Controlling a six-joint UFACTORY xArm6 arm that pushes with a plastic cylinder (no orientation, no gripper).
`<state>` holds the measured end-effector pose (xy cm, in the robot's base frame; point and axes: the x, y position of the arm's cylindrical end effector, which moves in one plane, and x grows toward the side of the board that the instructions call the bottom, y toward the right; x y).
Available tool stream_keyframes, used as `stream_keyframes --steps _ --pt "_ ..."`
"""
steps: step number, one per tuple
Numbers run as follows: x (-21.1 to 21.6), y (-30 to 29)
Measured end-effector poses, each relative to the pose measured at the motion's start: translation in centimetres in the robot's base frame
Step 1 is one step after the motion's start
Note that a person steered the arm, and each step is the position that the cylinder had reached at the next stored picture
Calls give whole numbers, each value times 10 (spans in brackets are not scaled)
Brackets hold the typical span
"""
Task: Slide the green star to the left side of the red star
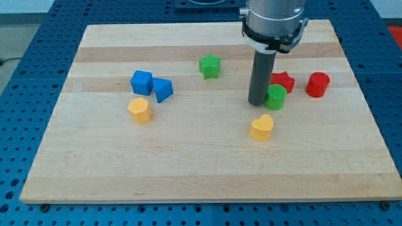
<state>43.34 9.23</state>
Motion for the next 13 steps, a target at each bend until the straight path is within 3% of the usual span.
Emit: stream_keyframes --steps 3,4,6,7,8,10,13 --pt "-38 43" --pt "-65 -47" --pt "-121 -57" --pt "-143 -126" --pt "-96 -137" --pt "-82 -41" --pt "-37 23"
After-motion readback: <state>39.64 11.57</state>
